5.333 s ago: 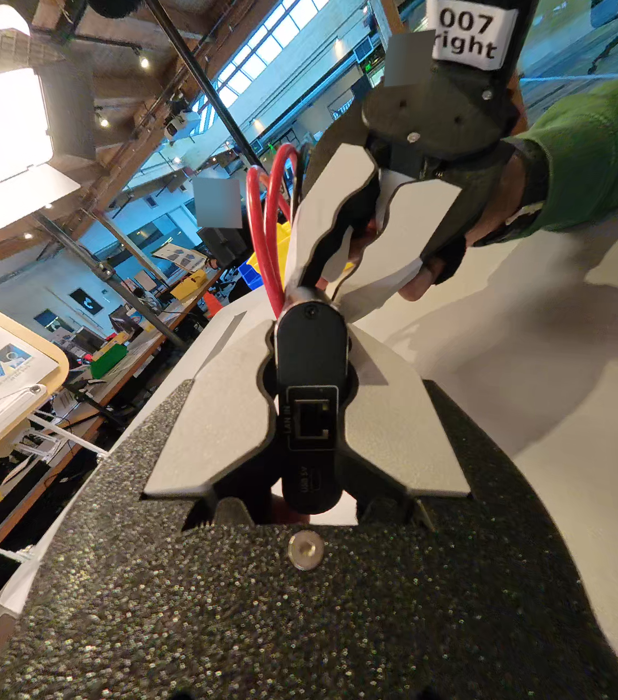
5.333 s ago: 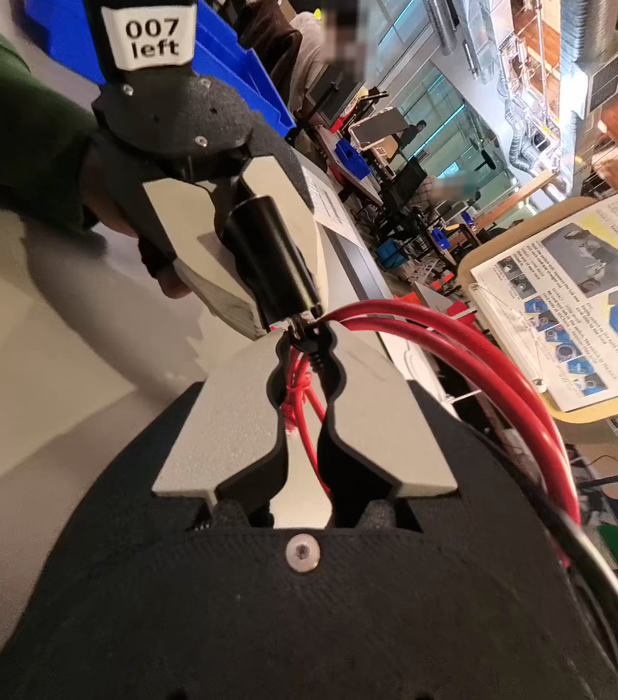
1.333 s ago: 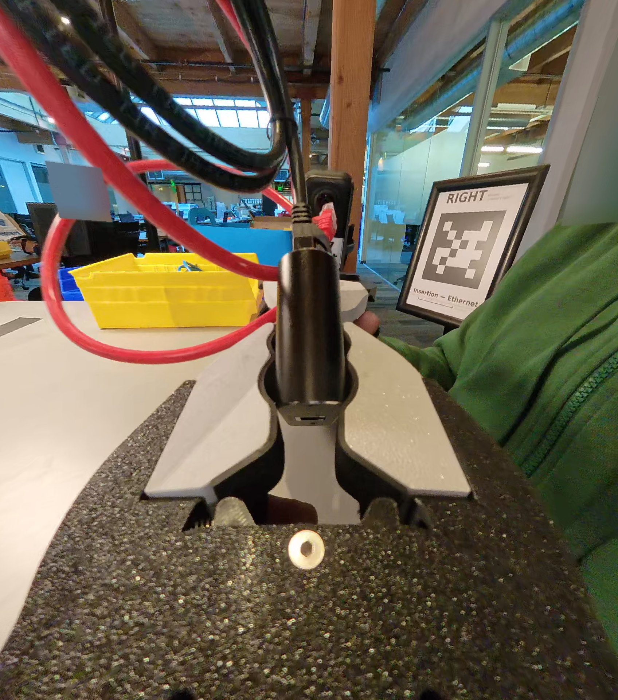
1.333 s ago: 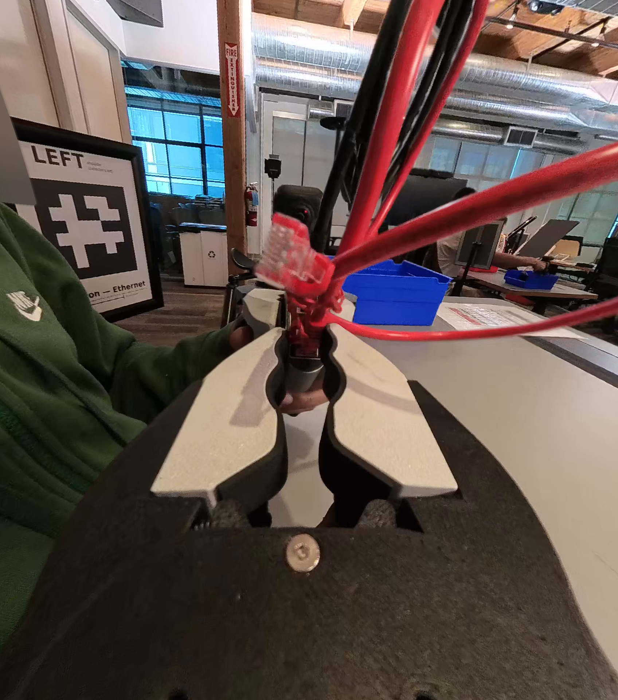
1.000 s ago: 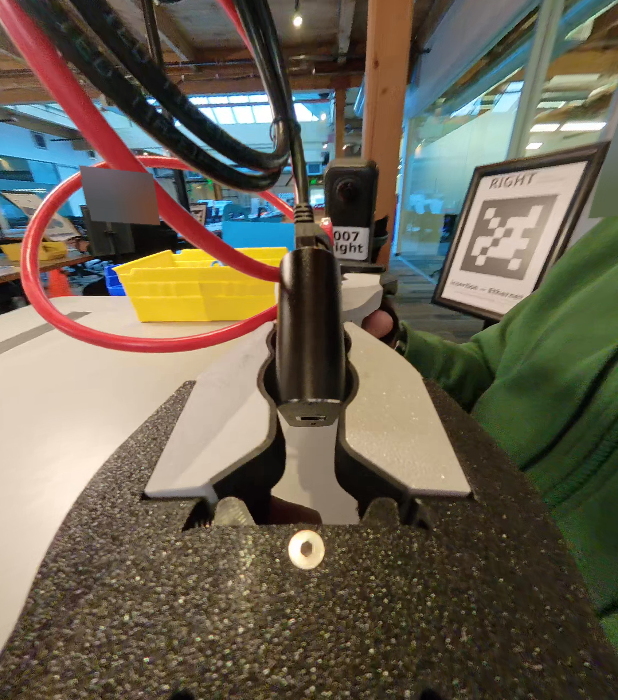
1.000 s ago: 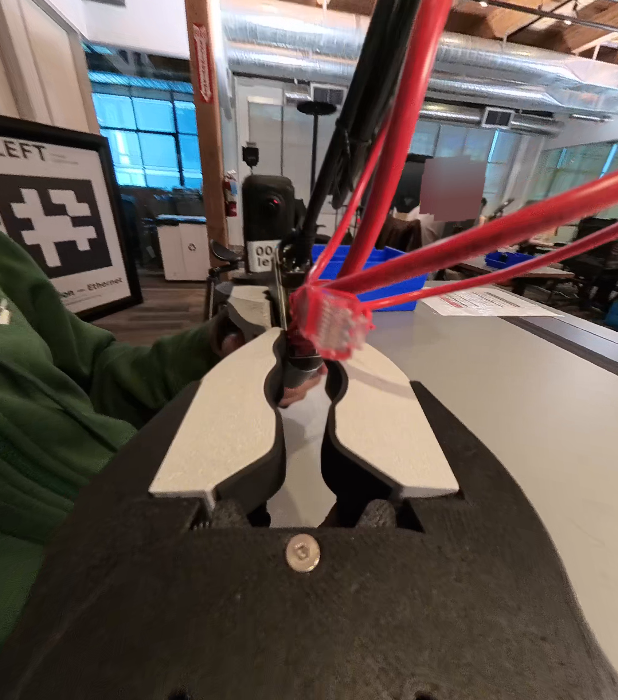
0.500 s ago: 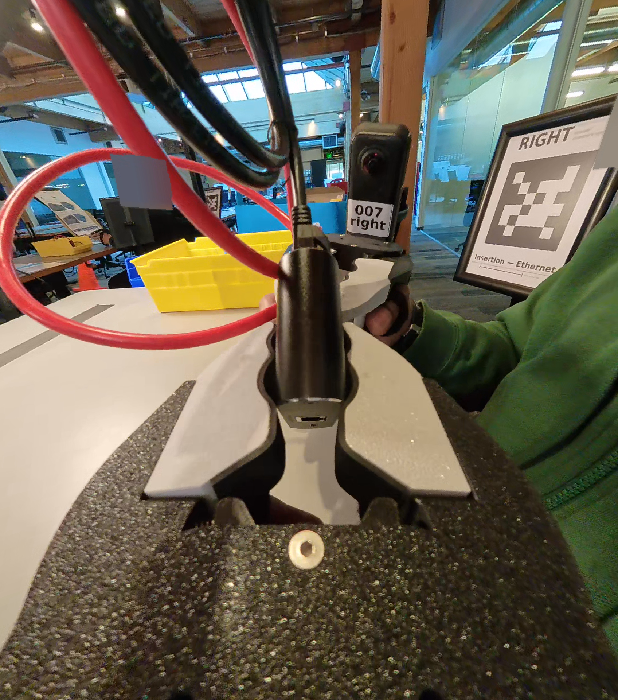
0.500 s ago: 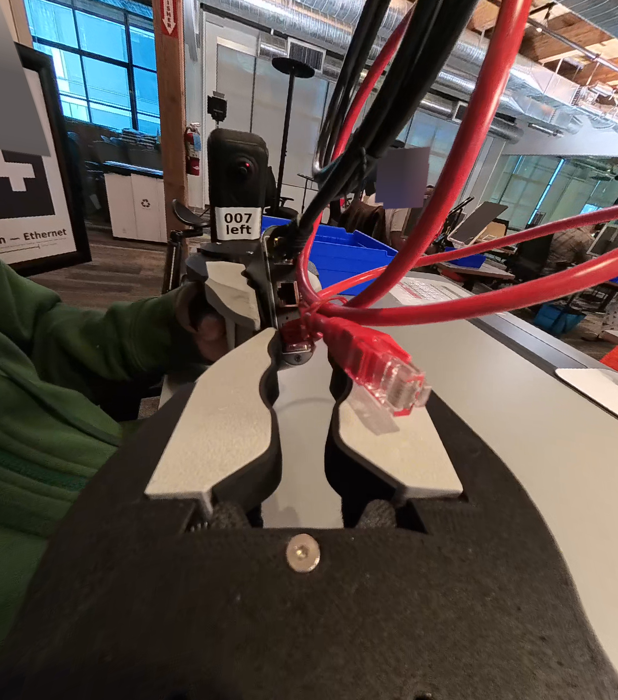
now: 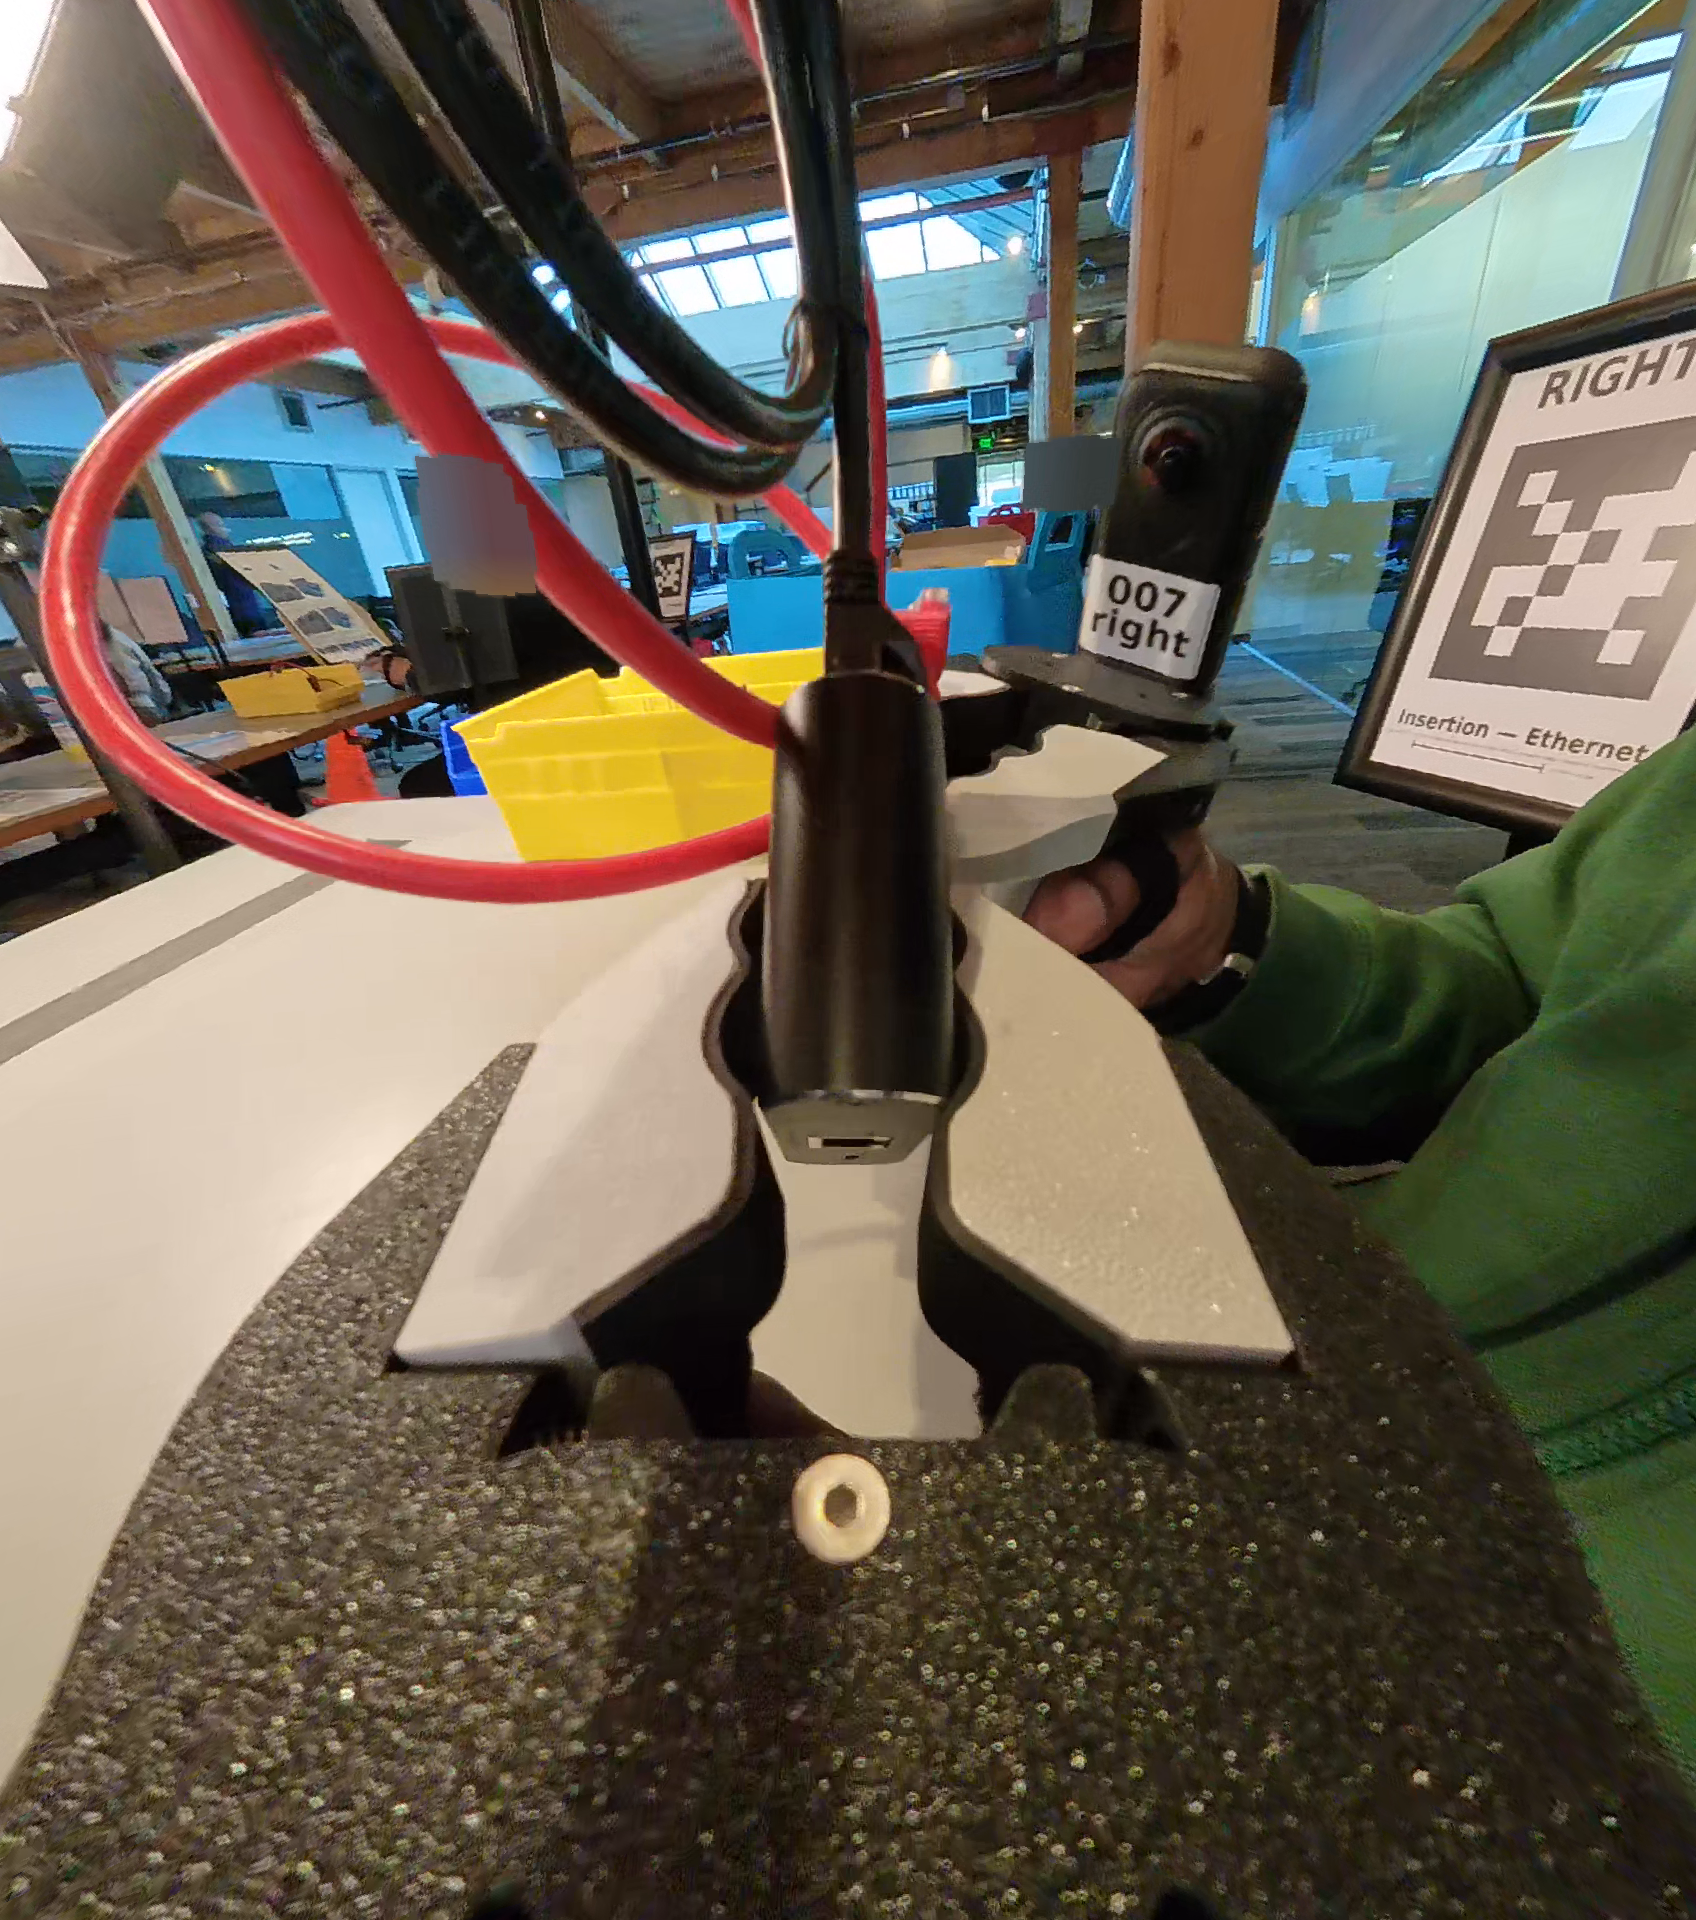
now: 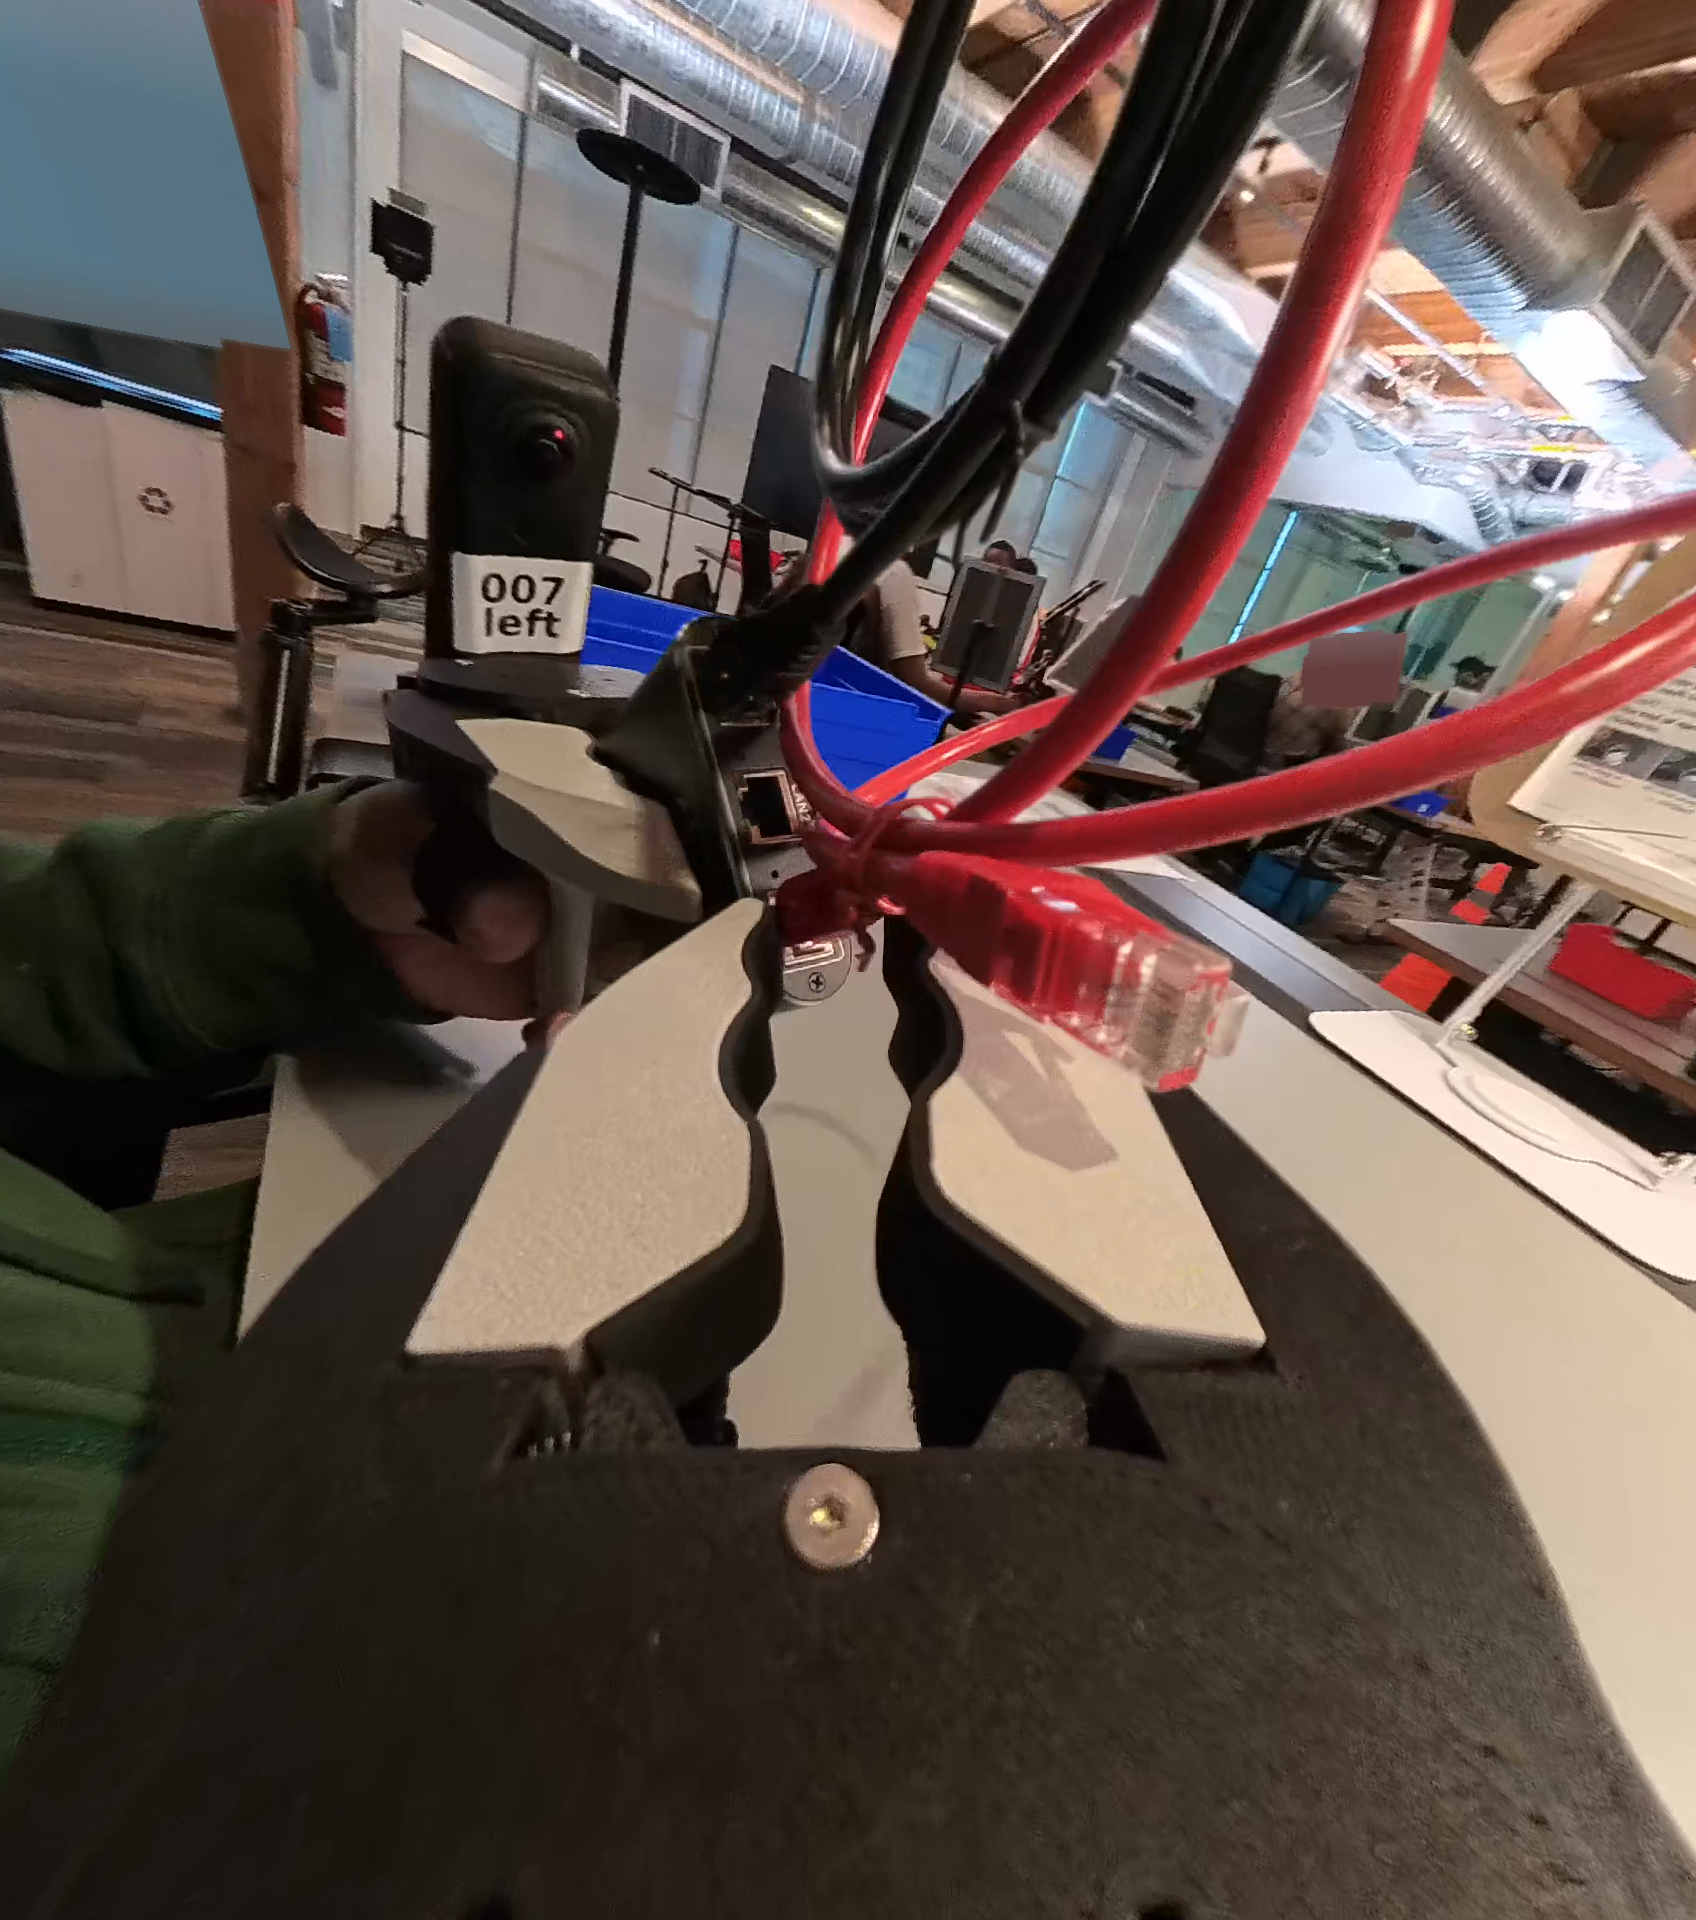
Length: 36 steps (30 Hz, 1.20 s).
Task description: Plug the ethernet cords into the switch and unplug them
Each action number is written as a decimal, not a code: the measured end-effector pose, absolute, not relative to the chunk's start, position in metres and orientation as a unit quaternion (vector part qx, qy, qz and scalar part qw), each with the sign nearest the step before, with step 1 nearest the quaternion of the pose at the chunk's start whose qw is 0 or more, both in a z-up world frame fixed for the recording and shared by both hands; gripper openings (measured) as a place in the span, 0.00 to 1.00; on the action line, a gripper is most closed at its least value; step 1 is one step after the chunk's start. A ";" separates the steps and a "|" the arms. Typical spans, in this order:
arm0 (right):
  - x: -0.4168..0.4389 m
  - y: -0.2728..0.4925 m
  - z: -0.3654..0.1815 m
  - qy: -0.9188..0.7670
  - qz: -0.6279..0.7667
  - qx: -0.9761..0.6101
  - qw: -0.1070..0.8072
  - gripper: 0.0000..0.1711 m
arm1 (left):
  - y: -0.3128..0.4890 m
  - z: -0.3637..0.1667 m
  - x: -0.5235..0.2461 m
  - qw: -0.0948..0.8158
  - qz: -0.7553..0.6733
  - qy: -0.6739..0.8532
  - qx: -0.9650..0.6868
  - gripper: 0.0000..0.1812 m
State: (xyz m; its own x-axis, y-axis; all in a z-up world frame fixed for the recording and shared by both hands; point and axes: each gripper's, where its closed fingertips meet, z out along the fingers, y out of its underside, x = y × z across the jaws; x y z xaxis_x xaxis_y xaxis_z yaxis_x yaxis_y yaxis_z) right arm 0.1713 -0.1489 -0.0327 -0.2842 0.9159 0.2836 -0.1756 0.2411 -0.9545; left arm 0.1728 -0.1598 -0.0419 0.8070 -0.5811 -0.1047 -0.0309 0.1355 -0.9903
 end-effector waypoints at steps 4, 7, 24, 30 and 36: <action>0.169 -0.146 -0.030 -0.586 0.516 -0.317 0.539 0.11 | -0.158 -0.040 0.170 0.721 -0.173 0.241 -0.627 0.16; 0.171 -0.148 -0.028 -0.586 0.517 -0.310 0.542 0.11 | -0.160 -0.040 0.172 0.719 -0.188 0.243 -0.624 0.16; 0.191 -0.062 -0.032 -0.526 0.514 -0.436 0.518 0.09 | -0.151 -0.048 0.147 0.707 -0.208 0.171 -0.653 0.16; 0.207 -0.032 -0.035 -0.517 0.499 -0.467 0.515 0.08 | -0.149 -0.048 0.138 0.710 -0.224 0.135 -0.654 0.15; 0.224 -0.012 -0.034 -0.515 0.476 -0.478 0.529 0.08 | -0.154 -0.038 0.124 0.727 -0.288 0.082 -0.617 0.15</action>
State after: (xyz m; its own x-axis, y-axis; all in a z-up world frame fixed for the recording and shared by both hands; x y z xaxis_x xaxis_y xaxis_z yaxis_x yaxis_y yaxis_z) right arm 0.2243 -0.0117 -0.0337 0.0172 0.9959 0.0889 -0.0114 0.0891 -0.9960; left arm 0.1239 -0.1536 -0.0376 0.8204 -0.5209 0.2359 0.3176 0.0720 -0.9455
